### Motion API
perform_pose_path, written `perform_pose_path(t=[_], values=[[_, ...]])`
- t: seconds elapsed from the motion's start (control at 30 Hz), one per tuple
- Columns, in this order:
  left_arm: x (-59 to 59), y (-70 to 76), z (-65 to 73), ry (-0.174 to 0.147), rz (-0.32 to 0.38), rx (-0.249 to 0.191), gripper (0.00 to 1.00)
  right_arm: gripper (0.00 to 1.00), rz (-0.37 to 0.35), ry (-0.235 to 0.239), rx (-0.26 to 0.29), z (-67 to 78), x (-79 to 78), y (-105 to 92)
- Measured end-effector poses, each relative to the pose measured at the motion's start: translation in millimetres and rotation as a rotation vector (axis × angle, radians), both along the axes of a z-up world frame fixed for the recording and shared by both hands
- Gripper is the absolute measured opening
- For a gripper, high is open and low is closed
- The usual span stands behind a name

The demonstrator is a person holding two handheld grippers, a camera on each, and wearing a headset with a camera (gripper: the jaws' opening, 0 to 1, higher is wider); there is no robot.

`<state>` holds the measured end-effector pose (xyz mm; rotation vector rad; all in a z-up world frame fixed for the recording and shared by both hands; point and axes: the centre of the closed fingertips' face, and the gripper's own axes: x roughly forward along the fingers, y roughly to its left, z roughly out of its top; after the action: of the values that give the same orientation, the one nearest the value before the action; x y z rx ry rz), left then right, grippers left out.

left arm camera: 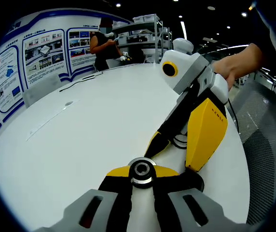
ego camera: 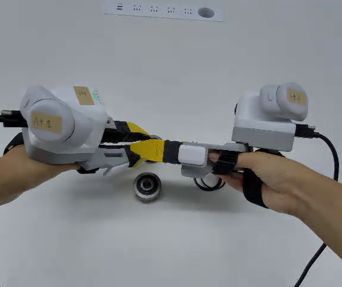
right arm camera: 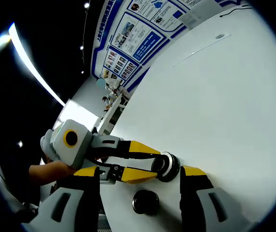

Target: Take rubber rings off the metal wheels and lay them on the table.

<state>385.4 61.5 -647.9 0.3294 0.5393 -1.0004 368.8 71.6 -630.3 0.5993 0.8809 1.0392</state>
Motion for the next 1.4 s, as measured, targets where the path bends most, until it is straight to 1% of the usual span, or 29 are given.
perform_pose_path(t=[0.5,0.53,0.57,0.6,0.8,1.0,1.23,1.3,1.4], values=[[-1.7,-0.9,-1.4,0.011,0.002,-0.004,0.16,0.68,-0.004,0.008,0.016,0.7,-1.3,1.9],[-0.5,-0.3,-1.5,0.007,0.008,-0.001,0.14,0.68,-0.005,0.010,0.018,0.8,-1.3,2.0],[0.4,-0.7,-1.2,-0.002,0.002,0.001,0.14,0.67,-0.008,0.013,0.022,1.2,-1.1,2.0],[-0.2,-0.8,-1.8,0.005,0.004,0.001,0.14,0.67,-0.012,0.019,0.026,1.4,-0.8,1.8],[-0.7,-1.2,-2.2,0.004,0.002,0.003,0.14,0.66,-0.019,0.026,0.038,3.1,-1.4,1.6],[-1.6,-1.1,-2.2,0.001,-0.001,0.004,0.14,0.66,-0.052,0.053,0.071,5.8,0.1,-1.0],[-2.3,-0.8,-1.9,0.001,-0.006,0.010,0.14,0.63,-0.068,0.056,0.085,10.2,1.2,-3.7],[-2.4,-0.6,-1.8,-0.001,-0.007,0.012,0.14,0.62,-0.067,0.057,0.085,10.6,1.1,-3.5],[-2.5,-0.3,-1.6,-0.001,-0.008,0.015,0.13,0.59,-0.068,0.057,0.069,7.5,1.9,-4.0]])
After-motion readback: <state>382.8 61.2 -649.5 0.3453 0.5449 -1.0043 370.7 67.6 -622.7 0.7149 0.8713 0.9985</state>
